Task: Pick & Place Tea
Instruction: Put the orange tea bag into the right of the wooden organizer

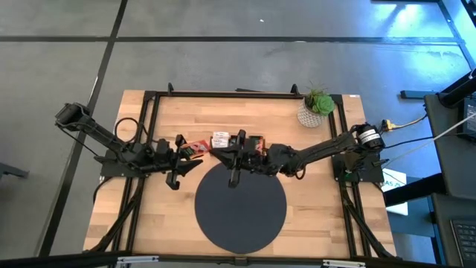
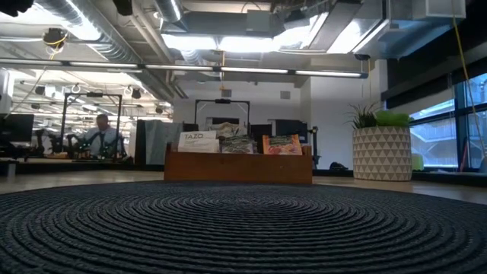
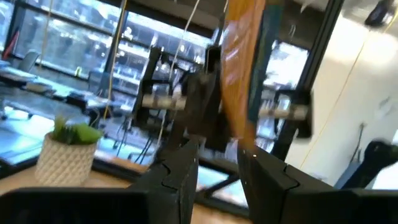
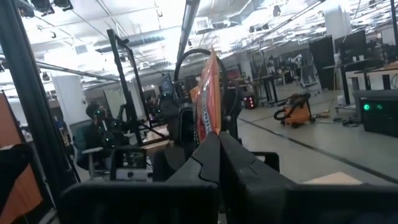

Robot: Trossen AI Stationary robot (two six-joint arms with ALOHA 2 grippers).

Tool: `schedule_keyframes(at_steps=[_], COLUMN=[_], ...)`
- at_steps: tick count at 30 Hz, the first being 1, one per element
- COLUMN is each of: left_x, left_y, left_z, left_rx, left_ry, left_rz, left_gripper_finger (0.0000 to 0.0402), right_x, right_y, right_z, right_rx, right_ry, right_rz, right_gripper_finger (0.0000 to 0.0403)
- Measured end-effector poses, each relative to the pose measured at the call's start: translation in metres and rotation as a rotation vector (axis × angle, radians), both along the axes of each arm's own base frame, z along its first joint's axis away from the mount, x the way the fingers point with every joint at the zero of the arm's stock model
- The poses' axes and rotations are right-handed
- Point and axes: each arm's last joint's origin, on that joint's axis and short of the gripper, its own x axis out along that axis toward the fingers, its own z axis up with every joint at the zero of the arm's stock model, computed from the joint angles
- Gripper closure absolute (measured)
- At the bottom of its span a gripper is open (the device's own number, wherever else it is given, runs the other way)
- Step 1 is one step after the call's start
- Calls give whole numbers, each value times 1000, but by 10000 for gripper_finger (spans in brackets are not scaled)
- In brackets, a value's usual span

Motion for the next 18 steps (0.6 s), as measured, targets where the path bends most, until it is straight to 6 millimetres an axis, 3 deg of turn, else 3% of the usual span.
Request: schedule_keyframes(at_steps=[11, 18], left_x=[-3, -3], left_y=[2, 2], left_z=[8, 7], left_rx=[-12, -8], left_ry=[-75, -68], left_rz=[22, 44], left_gripper_finger=[300, 358], right_x=[1, 1], right_y=[2, 2], right_z=[-4, -4], right_rx=[-7, -8], right_ry=[38, 38], right_rz=[3, 4], right_gripper_finger=[403, 388])
